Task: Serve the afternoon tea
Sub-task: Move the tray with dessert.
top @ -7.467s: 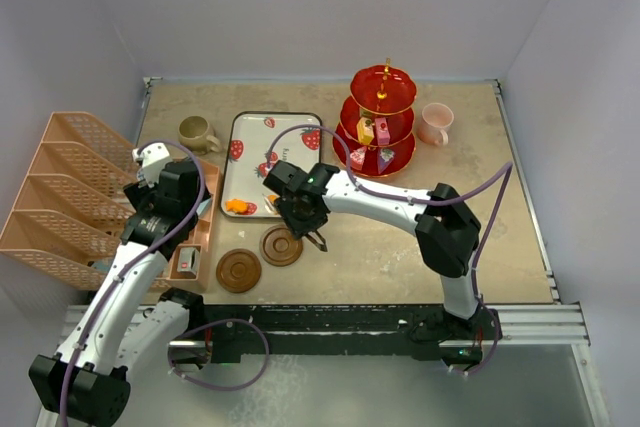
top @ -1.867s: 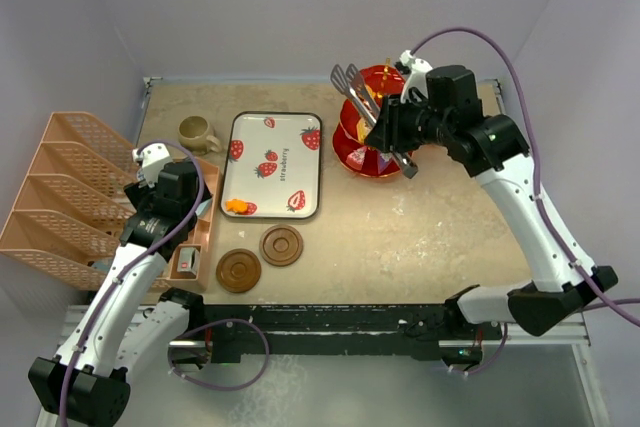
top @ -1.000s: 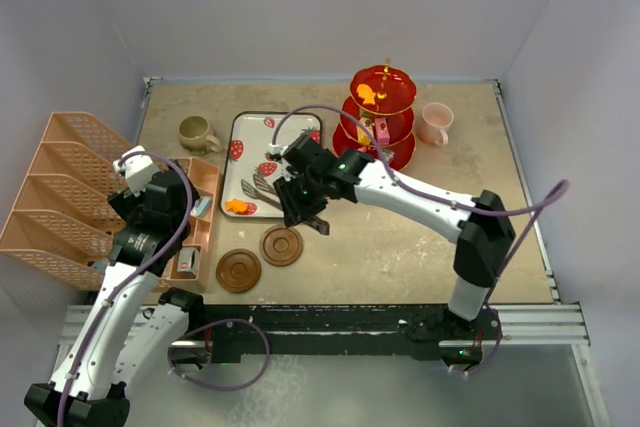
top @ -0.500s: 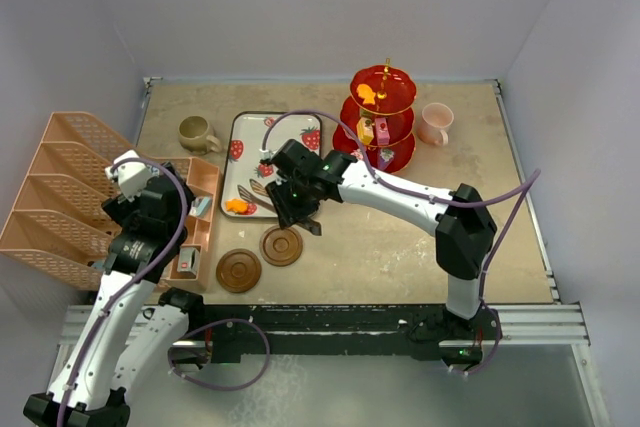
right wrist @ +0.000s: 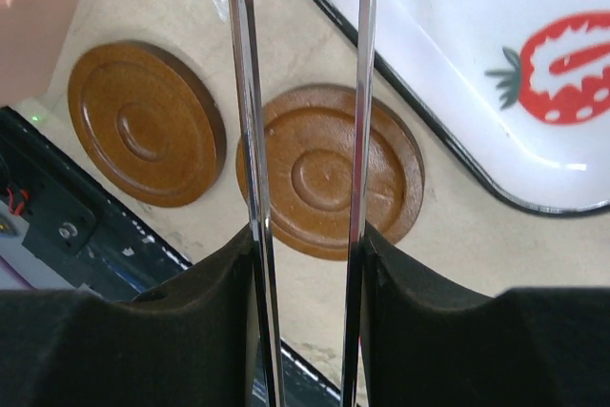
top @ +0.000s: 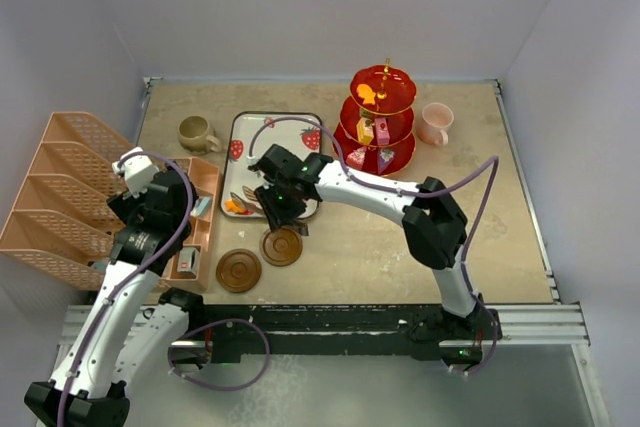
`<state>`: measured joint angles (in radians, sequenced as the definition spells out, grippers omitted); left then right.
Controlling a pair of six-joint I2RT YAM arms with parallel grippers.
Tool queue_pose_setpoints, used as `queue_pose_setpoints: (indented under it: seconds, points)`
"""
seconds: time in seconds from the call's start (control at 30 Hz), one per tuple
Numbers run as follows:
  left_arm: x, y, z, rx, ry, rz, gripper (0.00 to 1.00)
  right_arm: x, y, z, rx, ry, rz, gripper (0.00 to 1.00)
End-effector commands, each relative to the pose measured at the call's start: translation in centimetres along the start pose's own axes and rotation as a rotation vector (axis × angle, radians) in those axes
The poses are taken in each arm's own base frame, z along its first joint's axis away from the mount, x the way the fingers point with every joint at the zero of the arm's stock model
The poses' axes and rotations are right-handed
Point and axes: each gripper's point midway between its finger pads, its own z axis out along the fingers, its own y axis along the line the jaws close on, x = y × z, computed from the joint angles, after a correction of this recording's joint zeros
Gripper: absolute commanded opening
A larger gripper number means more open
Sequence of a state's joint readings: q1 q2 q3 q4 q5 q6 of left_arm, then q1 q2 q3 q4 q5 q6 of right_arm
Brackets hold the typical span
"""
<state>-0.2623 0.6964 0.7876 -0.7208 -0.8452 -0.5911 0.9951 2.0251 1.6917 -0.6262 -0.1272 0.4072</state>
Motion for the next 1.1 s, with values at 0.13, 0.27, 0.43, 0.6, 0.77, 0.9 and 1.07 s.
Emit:
queue_pose_setpoints:
  seconds: [0.13,0.27,0.43,0.6,0.77,0.9,1.07]
  points:
    - [-1.7,0.0,-0.4,-0.005,-0.036,-0.05,0.99,-3.4,1.5,-1.5,-0.016,-0.068,-0.082,0.42]
    - [-1.7,0.1,-0.5,-0.001,-0.042,-0.055,0.99,-2.2,1.4,-1.2,-0.028,-0.031,-0.102,0.42]
    - [-1.6,-0.6,-0.1,0.007,-0.033,-0.037,0.99,0.0,1.1,-0.9,-0.025,0.019,-0.133,0.43]
    - [-1.3,-0.9,0.1,0.011,-0.016,-0.018,0.99,0.7,0.6,-1.1,0.0,0.024,-0.148,0.43]
    - [-1.3,-0.6,-0.1,0.011,-0.021,-0.028,0.99,-0.1,-0.3,-1.4,0.066,-0.001,-0.136,0.41]
    - [-1.4,-0.5,-0.1,0.007,-0.027,-0.036,0.99,-1.1,-0.5,-1.7,0.094,-0.036,-0.091,0.39]
    - [-1.3,-0.6,0.0,0.005,-0.022,-0.027,0.99,-1.6,-2.1,-1.9,0.187,-0.05,-0.064,0.4]
